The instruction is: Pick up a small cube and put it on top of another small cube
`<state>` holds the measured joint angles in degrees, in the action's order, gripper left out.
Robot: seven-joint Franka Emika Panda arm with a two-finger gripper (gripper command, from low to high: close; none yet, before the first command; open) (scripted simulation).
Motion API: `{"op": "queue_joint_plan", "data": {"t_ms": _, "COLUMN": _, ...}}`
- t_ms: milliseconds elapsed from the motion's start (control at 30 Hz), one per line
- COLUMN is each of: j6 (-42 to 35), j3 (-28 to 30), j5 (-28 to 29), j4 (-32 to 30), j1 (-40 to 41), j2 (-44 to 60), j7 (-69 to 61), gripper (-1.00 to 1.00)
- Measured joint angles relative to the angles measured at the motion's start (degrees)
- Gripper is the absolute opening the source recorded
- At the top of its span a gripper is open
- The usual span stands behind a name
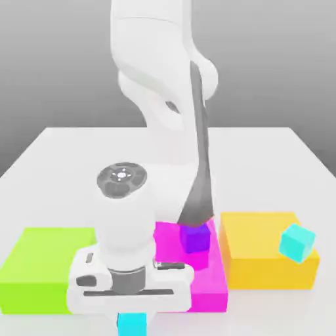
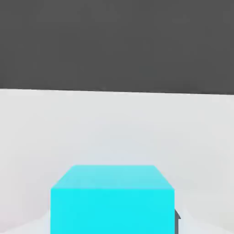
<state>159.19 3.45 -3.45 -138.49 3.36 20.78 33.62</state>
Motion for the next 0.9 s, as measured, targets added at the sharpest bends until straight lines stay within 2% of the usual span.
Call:
{"op": "queue_joint_plan", "data": {"t_ms": 133, "j6": -4.79, "j3": -0.15, "j5": 0.88, "j4": -3.34, "j1": -1.13, "j2": -8.14, "j7": 1.01, "gripper": -1.0}}
{"op": "queue_joint_plan", "data": {"t_ms": 733, "j6": -17.56, "j3": -6.98, "j5": 0.28, "j4": -27.86, "j1": -9.26, "j2": -45.51, "j7": 4.18, "gripper": -1.0}}
{"op": "queue_joint_plan", "data": {"t_ms": 800, "j6": -16.73, "j3": -7.6, "j5": 0.11, "j4": -29.8, "j1": -9.75, "j2": -46.62, "j7": 4.33, "gripper": -1.0}}
{"op": "queue_joint_plan", "data": {"t_ms": 900, "j6": -10.8, "j3": -8.1, "j5": 0.14, "j4": -31.05, "j1": -9.66, "j2": -41.93, "j7": 4.46, "gripper": -1.0}}
